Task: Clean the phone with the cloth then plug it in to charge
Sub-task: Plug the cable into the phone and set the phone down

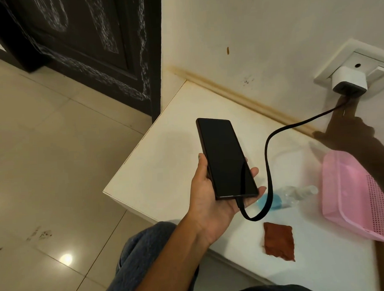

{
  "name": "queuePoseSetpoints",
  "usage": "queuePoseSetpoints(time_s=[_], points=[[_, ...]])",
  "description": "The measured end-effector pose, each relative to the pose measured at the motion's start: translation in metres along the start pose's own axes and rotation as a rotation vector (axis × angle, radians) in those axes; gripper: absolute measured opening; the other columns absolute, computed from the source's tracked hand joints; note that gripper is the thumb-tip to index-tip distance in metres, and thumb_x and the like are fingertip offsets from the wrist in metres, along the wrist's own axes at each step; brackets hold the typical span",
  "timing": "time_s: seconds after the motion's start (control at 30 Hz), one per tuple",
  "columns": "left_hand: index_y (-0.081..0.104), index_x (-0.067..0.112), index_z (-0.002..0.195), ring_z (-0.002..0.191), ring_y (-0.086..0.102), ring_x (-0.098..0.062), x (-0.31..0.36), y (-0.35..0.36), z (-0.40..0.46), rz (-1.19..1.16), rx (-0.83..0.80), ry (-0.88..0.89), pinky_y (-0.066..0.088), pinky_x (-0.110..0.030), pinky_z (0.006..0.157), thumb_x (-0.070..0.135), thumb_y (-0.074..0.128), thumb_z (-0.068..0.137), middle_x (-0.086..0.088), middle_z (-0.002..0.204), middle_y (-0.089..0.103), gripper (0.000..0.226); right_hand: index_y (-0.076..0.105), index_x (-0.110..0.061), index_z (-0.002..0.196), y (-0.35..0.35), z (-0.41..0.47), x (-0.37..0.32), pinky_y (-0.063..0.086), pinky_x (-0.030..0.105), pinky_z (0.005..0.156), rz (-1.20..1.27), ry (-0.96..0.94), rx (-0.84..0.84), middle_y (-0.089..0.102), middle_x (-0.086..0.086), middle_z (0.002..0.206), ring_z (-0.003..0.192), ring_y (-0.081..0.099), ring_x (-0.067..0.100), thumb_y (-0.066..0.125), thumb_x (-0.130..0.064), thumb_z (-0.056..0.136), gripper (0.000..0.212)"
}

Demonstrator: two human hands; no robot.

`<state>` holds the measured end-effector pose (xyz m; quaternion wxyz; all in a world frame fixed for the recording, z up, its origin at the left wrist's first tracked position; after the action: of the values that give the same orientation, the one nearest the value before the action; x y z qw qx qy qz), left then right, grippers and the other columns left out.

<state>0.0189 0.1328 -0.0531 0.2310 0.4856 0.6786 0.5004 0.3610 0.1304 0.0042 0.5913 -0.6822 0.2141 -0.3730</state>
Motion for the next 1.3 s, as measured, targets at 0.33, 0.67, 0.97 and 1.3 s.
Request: queuePoseSetpoints(time_s=[0.33, 0.67, 0.97, 1.3], points=[[0.075, 0.015, 0.102, 0.099, 0.067, -0.029, -0.001, 0.0, 0.0, -0.025, -0.016, 0.007, 0.058, -0.044, 0.07, 0.06, 0.031, 0.093, -0.014, 0.11, 0.068, 0.064, -0.007, -0.012, 0.148, -0.003, -0.004, -0.002, 0.045, 0.051, 0.082, -0.036, -0.033, -0.008, -0.019, 0.005, 0.155, 0.103, 0.053, 0.045, 0.065, -0.045, 0.081, 0.104], [0.07, 0.012, 0.112, 0.1, 0.067, -0.031, 0.001, 0.0, 0.001, -0.018, -0.012, 0.012, 0.058, -0.045, 0.069, 0.06, 0.032, 0.093, -0.015, 0.113, 0.067, 0.064, -0.013, -0.014, 0.147, -0.004, -0.009, -0.004, 0.045, 0.051, 0.083, -0.009, -0.039, -0.026, -0.027, 0.002, 0.153, 0.107, 0.053, 0.046, 0.07, -0.048, 0.077, 0.114], [0.067, 0.012, 0.116, 0.099, 0.068, -0.031, 0.0, -0.003, 0.003, -0.014, -0.002, 0.007, 0.058, -0.045, 0.068, 0.06, 0.034, 0.092, -0.015, 0.114, 0.067, 0.064, -0.009, -0.013, 0.148, -0.007, -0.015, -0.008, 0.045, 0.05, 0.081, -0.016, -0.052, 0.002, -0.021, 0.007, 0.155, 0.107, 0.051, 0.045, 0.072, -0.039, 0.078, 0.11], [0.064, 0.012, 0.121, 0.103, 0.065, -0.033, -0.002, -0.004, 0.005, -0.015, -0.011, 0.008, 0.054, -0.054, 0.083, 0.061, 0.034, 0.092, -0.016, 0.119, 0.064, 0.065, 0.011, -0.001, 0.145, -0.018, -0.036, -0.009, 0.036, 0.04, 0.063, -0.058, -0.124, 0.179, -0.001, 0.011, 0.156, 0.099, 0.043, 0.038, 0.071, -0.024, 0.075, 0.095]])
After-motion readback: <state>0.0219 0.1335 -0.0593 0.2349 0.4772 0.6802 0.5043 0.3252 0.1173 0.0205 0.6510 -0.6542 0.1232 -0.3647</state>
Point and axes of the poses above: each hand's wrist, its own z-axis towards the middle knuckle, its own y-axis out of the palm, x = y × z, the point moved 10 cm from there along z, towards the middle knuckle
